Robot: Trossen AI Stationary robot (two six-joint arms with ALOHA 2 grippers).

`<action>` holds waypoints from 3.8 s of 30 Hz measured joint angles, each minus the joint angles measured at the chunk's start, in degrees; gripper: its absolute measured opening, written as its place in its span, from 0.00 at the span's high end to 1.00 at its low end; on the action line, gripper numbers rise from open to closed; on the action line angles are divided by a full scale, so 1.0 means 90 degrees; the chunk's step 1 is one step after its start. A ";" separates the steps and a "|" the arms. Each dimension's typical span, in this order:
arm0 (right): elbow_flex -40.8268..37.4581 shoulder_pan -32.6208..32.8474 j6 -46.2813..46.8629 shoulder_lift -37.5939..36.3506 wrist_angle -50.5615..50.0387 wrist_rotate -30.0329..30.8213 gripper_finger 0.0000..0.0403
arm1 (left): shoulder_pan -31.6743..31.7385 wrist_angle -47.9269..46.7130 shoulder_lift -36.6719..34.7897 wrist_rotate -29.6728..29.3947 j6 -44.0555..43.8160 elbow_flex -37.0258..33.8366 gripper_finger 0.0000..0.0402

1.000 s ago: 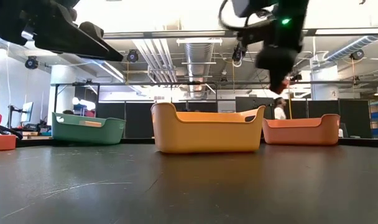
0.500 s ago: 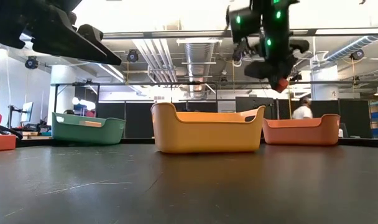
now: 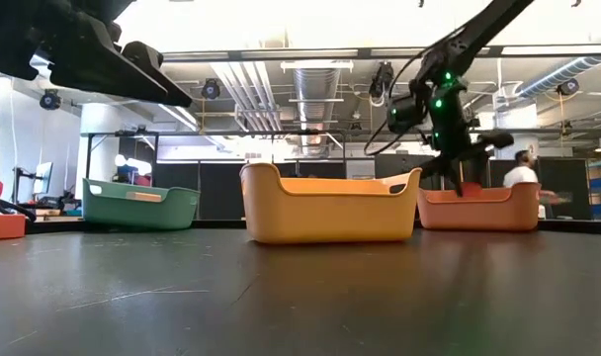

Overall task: Sort blocks by size
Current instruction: Put the orange square block into the orange bin, then put the yellow square block into the orange bin

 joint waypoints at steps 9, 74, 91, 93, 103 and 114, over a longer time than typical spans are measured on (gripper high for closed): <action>-0.0528 -0.0240 -0.0141 0.0310 0.1186 -0.0893 0.69 | 0.0002 0.0002 0.0001 0.0000 0.0020 0.0000 0.36; -0.0076 0.7573 -0.2369 -0.0821 0.3113 0.1669 0.38 | 0.2272 -0.8597 0.1759 0.3251 -0.4167 0.1963 0.36; -0.0089 0.7971 -0.1677 -0.0818 0.3101 0.1653 0.39 | 0.2701 -0.8435 0.3560 0.3155 -0.1641 0.1308 0.36; -0.0089 0.8016 -0.1646 -0.0818 0.3102 0.1653 0.38 | 0.2701 -0.8412 0.3754 0.3155 -0.1623 0.1302 0.36; -0.0096 0.8033 -0.1645 -0.0816 0.3101 0.1649 0.40 | 0.2699 -0.8372 0.4400 0.3072 -0.1758 0.1314 0.55; -0.0182 0.8290 -0.2809 -0.0813 0.3751 0.1855 0.46 | 0.2014 -0.8351 0.3621 0.3364 -0.2738 0.1633 0.72</action>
